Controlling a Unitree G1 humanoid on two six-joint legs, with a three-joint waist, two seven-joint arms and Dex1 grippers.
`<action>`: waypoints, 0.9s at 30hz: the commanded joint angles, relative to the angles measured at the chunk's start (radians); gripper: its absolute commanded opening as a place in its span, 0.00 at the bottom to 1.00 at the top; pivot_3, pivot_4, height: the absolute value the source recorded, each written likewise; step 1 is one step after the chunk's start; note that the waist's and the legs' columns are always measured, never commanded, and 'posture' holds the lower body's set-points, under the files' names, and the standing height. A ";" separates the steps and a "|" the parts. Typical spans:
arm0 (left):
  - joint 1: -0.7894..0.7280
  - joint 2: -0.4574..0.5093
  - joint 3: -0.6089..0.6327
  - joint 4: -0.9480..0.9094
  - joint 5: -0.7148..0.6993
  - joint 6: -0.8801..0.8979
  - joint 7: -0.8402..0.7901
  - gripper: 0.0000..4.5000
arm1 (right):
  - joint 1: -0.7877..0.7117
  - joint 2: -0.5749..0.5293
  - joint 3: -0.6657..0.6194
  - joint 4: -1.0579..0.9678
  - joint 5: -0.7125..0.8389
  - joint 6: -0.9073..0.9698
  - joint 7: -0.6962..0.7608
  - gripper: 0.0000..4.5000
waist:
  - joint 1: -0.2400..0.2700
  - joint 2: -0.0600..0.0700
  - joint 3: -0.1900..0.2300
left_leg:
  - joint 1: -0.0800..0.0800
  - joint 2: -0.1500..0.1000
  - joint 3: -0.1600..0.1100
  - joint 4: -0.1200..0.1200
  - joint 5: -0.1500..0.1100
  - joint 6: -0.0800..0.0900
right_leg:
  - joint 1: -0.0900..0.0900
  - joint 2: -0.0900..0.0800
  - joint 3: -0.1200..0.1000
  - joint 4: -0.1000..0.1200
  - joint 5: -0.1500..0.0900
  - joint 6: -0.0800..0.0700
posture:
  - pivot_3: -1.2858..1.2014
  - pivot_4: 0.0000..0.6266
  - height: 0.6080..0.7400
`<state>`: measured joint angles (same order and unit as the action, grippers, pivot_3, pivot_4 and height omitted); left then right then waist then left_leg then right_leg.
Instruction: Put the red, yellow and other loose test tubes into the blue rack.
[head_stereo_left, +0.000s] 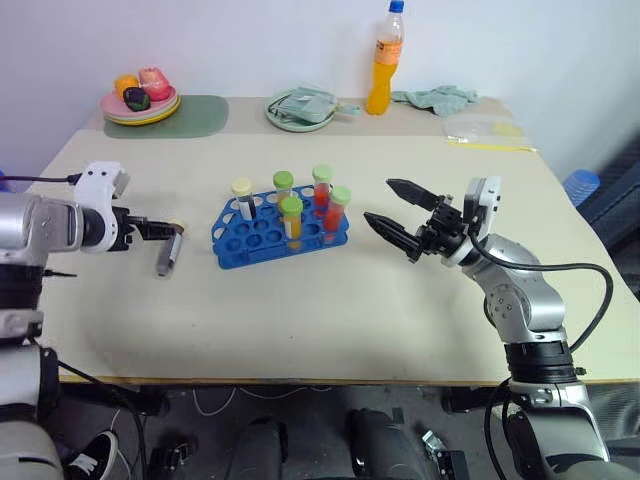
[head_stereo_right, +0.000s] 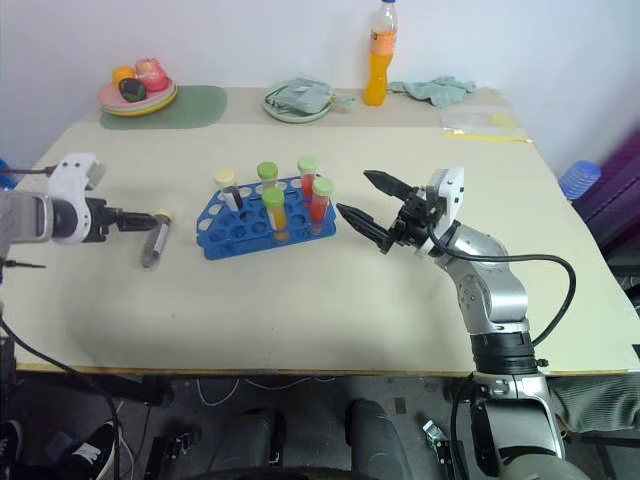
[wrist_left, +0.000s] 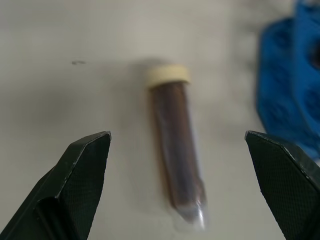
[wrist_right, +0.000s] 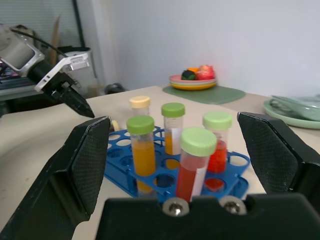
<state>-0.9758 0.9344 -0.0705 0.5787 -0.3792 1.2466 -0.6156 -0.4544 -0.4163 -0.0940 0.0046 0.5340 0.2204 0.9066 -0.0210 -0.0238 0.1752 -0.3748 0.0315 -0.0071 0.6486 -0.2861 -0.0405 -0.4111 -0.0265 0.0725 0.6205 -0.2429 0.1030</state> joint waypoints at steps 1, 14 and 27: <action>-0.111 -0.030 -0.050 0.176 0.069 -0.048 -0.078 0.99 | -0.003 -0.001 -0.015 -0.045 0.013 -0.001 -0.009 1.00 | 0.001 0.000 0.000 | 0.000 0.000 0.000 0.000 0.000 0.000 | 0.000 0.000 0.000 0.000 0.000 0.000 | 0.52 0.24 1.00; -0.268 -0.168 -0.202 0.629 0.351 -0.316 -0.295 0.99 | 0.015 -0.004 -0.020 -0.073 0.013 0.006 -0.035 1.00 | -0.001 0.000 0.000 | -0.001 0.000 0.000 0.000 0.000 0.000 | -0.001 0.000 0.000 0.000 0.000 0.000 | 0.52 0.24 1.00; -0.273 -0.175 -0.132 0.681 0.407 -0.328 -0.298 0.99 | 0.090 -0.106 0.052 -0.133 0.003 -0.017 0.158 1.00 | -0.003 -0.001 0.000 | 0.000 0.000 0.000 0.001 0.000 0.000 | 0.000 0.000 0.000 0.002 0.000 0.000 | 0.52 0.24 1.00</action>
<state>-1.2374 0.7485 -0.2198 1.2563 0.0144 0.9145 -0.9171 -0.3538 -0.5156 -0.0427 -0.0735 0.5257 0.2316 1.0400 -0.0240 -0.0246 0.1751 -0.3750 0.0314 -0.0070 0.6496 -0.2861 -0.0404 -0.4117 -0.0266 0.0728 0.6235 -0.2429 0.1035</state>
